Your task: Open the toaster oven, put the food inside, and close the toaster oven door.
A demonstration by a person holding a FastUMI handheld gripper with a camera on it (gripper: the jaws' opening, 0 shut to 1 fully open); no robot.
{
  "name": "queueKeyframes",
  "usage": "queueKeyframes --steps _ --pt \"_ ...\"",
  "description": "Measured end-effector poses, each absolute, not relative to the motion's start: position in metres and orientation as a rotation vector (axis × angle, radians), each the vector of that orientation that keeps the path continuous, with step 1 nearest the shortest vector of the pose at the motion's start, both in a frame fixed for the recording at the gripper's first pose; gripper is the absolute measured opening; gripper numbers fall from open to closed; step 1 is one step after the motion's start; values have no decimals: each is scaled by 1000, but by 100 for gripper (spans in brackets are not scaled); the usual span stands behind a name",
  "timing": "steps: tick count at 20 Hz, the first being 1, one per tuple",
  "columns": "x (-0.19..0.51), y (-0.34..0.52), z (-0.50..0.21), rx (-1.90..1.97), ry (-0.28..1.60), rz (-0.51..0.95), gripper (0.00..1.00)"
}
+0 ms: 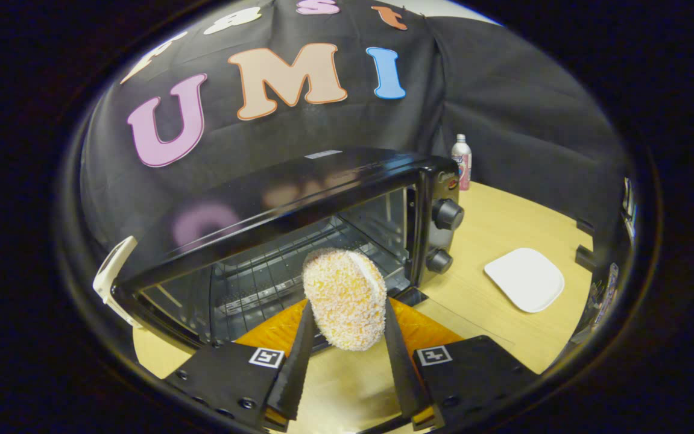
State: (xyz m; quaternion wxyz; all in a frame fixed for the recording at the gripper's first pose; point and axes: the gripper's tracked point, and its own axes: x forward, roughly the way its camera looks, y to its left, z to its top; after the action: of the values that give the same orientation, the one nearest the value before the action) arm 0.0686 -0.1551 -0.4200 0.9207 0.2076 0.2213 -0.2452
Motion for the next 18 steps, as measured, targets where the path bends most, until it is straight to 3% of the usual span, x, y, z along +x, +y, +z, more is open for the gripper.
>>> queueKeyframes --steps 13,18 --pt "135 -140 -429 597 407 -434 66" --pt "142 -141 -439 584 420 -416 73"
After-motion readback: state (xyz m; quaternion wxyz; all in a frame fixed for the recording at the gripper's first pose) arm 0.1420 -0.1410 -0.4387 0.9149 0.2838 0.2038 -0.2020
